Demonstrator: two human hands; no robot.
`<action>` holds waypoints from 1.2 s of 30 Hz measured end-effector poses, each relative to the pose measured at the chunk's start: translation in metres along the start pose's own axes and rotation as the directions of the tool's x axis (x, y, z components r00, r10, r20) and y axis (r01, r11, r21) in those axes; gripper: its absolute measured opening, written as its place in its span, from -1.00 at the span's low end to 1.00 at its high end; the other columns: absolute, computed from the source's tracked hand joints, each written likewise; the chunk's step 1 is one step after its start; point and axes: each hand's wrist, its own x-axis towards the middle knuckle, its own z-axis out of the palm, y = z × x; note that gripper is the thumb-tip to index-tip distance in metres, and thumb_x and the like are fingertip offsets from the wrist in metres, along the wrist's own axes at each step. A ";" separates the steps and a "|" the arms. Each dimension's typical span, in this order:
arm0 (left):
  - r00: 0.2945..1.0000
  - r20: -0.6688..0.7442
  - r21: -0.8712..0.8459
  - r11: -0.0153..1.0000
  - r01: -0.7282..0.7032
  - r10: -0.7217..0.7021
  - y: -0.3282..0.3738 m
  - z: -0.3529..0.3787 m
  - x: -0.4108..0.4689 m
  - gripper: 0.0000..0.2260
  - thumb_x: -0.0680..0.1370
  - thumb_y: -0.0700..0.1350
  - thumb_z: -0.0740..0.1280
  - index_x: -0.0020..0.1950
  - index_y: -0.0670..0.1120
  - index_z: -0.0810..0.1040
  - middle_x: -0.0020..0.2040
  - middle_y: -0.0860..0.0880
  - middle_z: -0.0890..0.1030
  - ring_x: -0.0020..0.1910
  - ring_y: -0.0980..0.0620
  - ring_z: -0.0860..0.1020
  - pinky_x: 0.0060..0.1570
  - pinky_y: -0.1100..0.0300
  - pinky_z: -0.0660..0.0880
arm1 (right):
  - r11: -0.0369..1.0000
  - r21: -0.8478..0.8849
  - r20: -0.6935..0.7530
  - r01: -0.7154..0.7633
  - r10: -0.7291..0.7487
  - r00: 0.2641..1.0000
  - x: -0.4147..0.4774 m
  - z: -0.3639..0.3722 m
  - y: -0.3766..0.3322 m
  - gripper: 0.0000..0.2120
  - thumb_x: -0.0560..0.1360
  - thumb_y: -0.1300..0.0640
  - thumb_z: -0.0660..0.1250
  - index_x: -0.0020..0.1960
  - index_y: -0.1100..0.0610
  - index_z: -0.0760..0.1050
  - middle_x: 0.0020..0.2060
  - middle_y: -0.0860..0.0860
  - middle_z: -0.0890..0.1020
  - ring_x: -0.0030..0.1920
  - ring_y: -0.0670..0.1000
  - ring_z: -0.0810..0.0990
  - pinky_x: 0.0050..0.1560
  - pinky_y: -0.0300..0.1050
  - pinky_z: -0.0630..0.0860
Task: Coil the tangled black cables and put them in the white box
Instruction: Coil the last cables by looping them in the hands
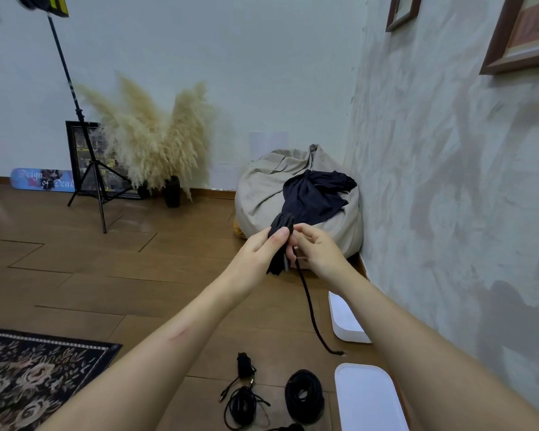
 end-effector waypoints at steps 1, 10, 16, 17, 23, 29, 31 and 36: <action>1.000 -0.008 0.000 1.000 -0.005 0.005 0.000 0.000 0.001 -0.53 0.66 0.13 0.15 0.06 -0.29 0.54 -0.15 -0.07 0.61 -0.11 -0.03 0.60 -0.03 0.09 0.51 | 0.999 -0.047 0.003 -0.006 0.006 1.000 -0.001 0.003 0.002 -0.74 0.74 0.16 0.11 -0.01 0.25 0.48 -0.40 -0.03 0.52 -0.37 -0.14 0.51 -0.27 -0.29 0.50; 0.988 -0.137 -0.118 0.992 0.053 -0.069 -0.003 0.007 0.008 -0.64 0.72 0.12 0.16 0.09 -0.13 0.58 -0.14 -0.01 0.64 -0.13 0.10 0.62 -0.03 0.19 0.54 | 0.960 -0.198 0.048 -0.198 0.211 0.976 -0.003 0.034 0.026 -0.78 0.73 0.10 0.13 0.02 0.08 0.52 -0.29 0.07 0.59 -0.37 -0.02 0.53 -0.33 -0.11 0.47; 0.935 -0.350 -0.105 0.994 0.019 -0.055 -0.010 -0.003 0.020 -0.68 0.65 0.20 0.19 -0.04 0.00 0.56 -0.07 0.00 0.64 0.05 0.05 0.60 0.23 0.00 0.48 | 0.932 -0.345 0.118 -0.107 0.156 0.981 -0.002 0.056 0.014 -0.71 0.68 0.17 0.13 -0.15 0.01 0.50 -0.36 0.05 0.55 -0.45 -0.05 0.41 -0.38 -0.16 0.35; 0.925 -0.376 -0.082 0.996 0.031 -0.060 -0.012 -0.006 0.022 -0.69 0.70 0.15 0.18 -0.02 -0.03 0.55 -0.06 0.00 0.63 0.04 0.09 0.59 0.19 0.03 0.48 | 0.918 -0.392 0.130 -0.067 0.127 0.983 -0.002 0.053 0.013 -0.70 0.67 0.17 0.14 -0.18 -0.01 0.51 -0.36 0.03 0.55 -0.44 -0.09 0.42 -0.34 -0.16 0.37; 0.899 -0.438 0.098 0.992 0.074 -0.024 -0.028 -0.021 0.030 -0.65 0.73 0.07 0.13 0.10 -0.19 0.52 -0.08 0.05 0.55 -0.23 0.43 0.47 -0.14 0.47 0.38 | 0.801 -0.597 0.116 0.036 0.042 0.992 0.005 0.040 0.008 -0.71 0.66 0.05 0.23 -0.20 -0.07 0.58 -0.37 -0.10 0.53 -0.38 -0.12 0.45 -0.30 -0.18 0.35; 0.918 -0.385 0.219 0.957 0.191 -0.095 -0.045 -0.024 0.029 -0.59 0.72 0.12 0.13 0.09 -0.23 0.51 -0.08 0.00 0.53 -0.04 0.10 0.53 -0.06 0.28 0.41 | 0.736 -0.669 0.200 0.105 0.041 0.979 0.000 0.021 -0.009 -0.75 0.67 0.05 0.22 -0.14 -0.04 0.58 -0.32 -0.08 0.53 -0.30 -0.09 0.47 -0.23 -0.15 0.38; 0.940 -0.306 0.251 0.940 0.232 -0.150 -0.053 -0.018 0.029 -0.61 0.71 0.15 0.14 0.10 -0.18 0.49 0.00 -0.05 0.57 0.05 -0.05 0.55 0.00 0.08 0.41 | 0.736 -0.668 0.216 0.108 0.053 0.975 -0.001 0.011 -0.012 -0.76 0.67 0.07 0.23 -0.11 0.01 0.60 -0.32 -0.09 0.53 -0.30 -0.09 0.46 -0.20 -0.11 0.39; 0.962 -0.100 0.148 0.953 0.265 -0.252 -0.056 -0.003 0.020 -0.57 0.70 0.21 0.15 0.14 -0.13 0.56 -0.03 -0.01 0.68 0.01 0.03 0.64 0.05 0.12 0.49 | 0.803 -0.573 0.215 0.165 -0.047 0.976 0.000 -0.012 -0.012 -0.80 0.63 0.10 0.27 -0.03 0.17 0.63 -0.16 0.08 0.67 -0.11 0.12 0.59 0.00 0.06 0.50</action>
